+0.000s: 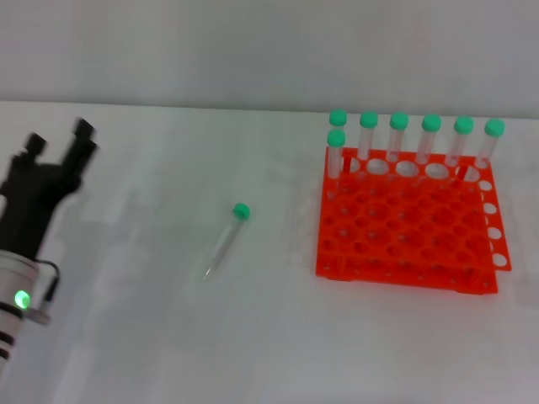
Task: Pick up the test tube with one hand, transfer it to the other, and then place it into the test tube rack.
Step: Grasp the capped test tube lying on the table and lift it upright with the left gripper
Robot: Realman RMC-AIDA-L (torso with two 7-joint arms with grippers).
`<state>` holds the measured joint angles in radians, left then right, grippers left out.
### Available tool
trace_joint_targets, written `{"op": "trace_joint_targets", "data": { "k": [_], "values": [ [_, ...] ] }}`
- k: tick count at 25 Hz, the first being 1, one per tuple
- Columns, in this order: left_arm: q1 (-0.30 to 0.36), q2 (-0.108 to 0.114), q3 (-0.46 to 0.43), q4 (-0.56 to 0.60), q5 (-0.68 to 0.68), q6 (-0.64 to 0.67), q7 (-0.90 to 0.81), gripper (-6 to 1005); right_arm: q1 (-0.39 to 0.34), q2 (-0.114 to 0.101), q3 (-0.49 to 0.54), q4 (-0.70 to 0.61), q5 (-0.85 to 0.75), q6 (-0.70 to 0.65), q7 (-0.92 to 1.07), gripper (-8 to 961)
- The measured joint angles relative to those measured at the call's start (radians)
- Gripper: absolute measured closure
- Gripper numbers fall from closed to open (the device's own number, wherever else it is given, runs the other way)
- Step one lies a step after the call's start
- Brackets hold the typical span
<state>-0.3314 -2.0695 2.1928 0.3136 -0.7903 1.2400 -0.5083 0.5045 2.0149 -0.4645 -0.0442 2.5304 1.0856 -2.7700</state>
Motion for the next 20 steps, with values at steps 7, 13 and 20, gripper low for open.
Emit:
{"op": "trace_joint_targets", "data": {
  "k": [7,13,20],
  "values": [
    [-0.165,0.102,-0.017,-0.165,0.153,-0.059,-0.372,120,-0.003,-0.001,-0.01,-0.004,0.0,0.0,0.01,115],
    [-0.385,0.182,0.014,-0.387,0.439,-0.065,-0.784,121,-0.005,-0.001,-0.026,-0.005,0.001,0.001,0.014,119],
    [-0.593,0.22,0.518,-0.662,0.549,0.004,-1.317,123,-0.006,-0.001,-0.027,-0.006,0.001,0.011,0.014,124]
  ]
}}
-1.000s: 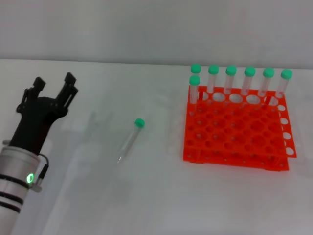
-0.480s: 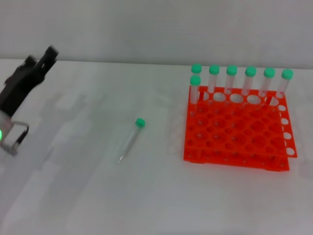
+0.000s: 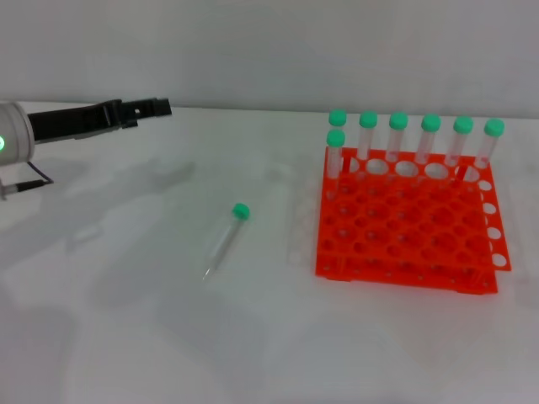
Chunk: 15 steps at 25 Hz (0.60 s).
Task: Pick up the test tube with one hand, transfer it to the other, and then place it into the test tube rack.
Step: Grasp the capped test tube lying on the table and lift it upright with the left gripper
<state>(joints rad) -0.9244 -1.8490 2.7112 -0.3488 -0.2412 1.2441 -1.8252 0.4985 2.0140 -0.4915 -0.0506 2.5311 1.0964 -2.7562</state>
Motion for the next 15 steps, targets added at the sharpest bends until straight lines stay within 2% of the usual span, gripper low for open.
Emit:
{"op": "trace_joint_targets", "data": {
  "k": [1,3,6,11,13,15],
  "values": [
    [-0.027,-0.005,0.075,-0.046,0.011,0.039,-0.077,123,0.0,0.0,0.0,0.0,0.0,0.003,0.0,124],
    [-0.057,-0.007,0.13,-0.107,0.064,0.092,-0.18,124,0.002,0.0,-0.001,-0.001,0.0,0.006,0.0,126],
    [-0.11,-0.007,0.136,-0.188,0.205,0.155,-0.331,124,0.008,-0.001,-0.01,-0.003,0.0,0.008,0.0,128],
    [-0.199,-0.005,0.136,-0.217,0.418,0.198,-0.465,124,0.008,-0.005,-0.019,-0.012,0.0,0.002,0.0,131],
    [-0.237,-0.013,0.136,-0.214,0.506,0.197,-0.505,124,0.009,-0.007,-0.029,-0.012,0.0,-0.004,0.0,133],
    [-0.283,-0.031,0.135,-0.21,0.605,0.193,-0.544,124,0.011,-0.008,-0.038,-0.012,0.0,-0.007,0.0,134]
  ]
}}
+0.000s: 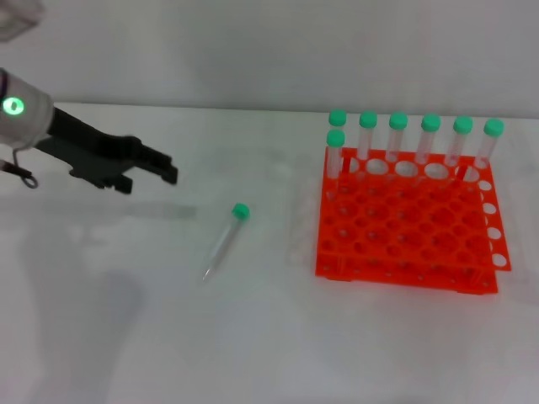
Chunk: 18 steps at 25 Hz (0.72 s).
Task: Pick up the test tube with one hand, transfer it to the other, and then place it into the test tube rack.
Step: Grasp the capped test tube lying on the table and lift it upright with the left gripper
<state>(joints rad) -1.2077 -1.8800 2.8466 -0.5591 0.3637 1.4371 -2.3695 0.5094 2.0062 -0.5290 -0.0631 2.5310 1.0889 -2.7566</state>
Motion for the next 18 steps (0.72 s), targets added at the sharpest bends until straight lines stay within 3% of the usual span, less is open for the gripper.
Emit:
{"op": "trace_joint_targets", "data": {
  "k": [4,11,18],
  "values": [
    [-0.075,-0.026,-0.001,0.038,0.113,-0.011,-0.056,125,0.003,-0.001,-0.012,0.0,0.0,-0.009,-0.002,137],
    [-0.141,-0.035,-0.001,0.198,0.326,-0.109,-0.195,124,0.004,0.006,-0.016,0.001,0.0,-0.012,-0.005,142],
    [-0.184,-0.102,-0.001,0.229,0.441,-0.16,-0.264,124,0.005,0.013,-0.016,0.007,0.0,-0.01,-0.007,147]
  ]
}}
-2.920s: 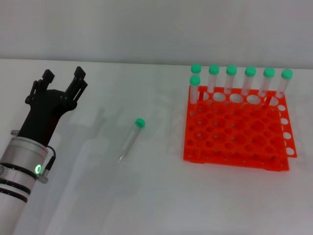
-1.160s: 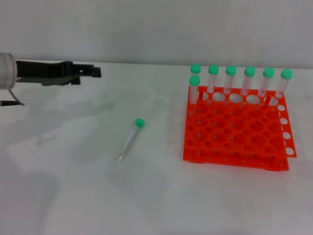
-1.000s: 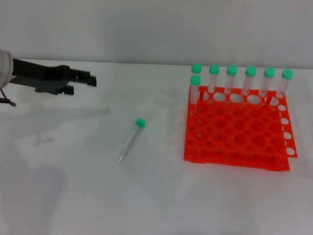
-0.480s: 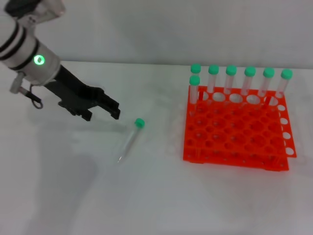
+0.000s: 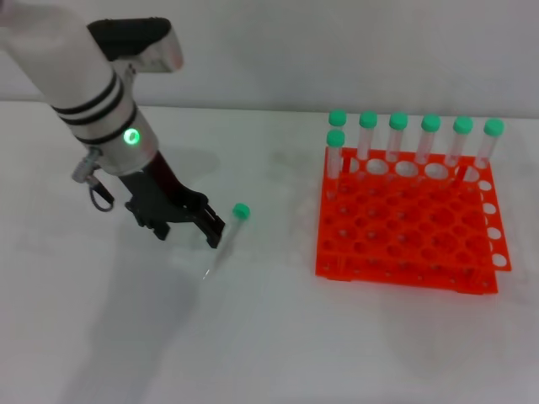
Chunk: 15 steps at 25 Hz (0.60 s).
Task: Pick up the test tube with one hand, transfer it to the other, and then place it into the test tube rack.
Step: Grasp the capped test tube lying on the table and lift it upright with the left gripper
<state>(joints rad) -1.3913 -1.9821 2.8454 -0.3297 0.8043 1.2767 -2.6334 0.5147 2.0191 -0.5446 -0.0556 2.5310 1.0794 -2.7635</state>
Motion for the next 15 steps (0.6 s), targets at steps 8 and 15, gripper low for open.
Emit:
{"op": "trace_joint_targets", "data": {
  "k": [8,15],
  "values": [
    [-0.01,-0.043,0.0,0.04,0.041,-0.051,-0.021,125,0.0,0.003,0.0,0.004,0.0,0.003,0.003,152],
    [0.001,-0.076,0.0,0.052,0.081,-0.107,-0.07,124,-0.005,0.004,0.0,0.015,0.0,0.01,0.004,157]
  ]
}}
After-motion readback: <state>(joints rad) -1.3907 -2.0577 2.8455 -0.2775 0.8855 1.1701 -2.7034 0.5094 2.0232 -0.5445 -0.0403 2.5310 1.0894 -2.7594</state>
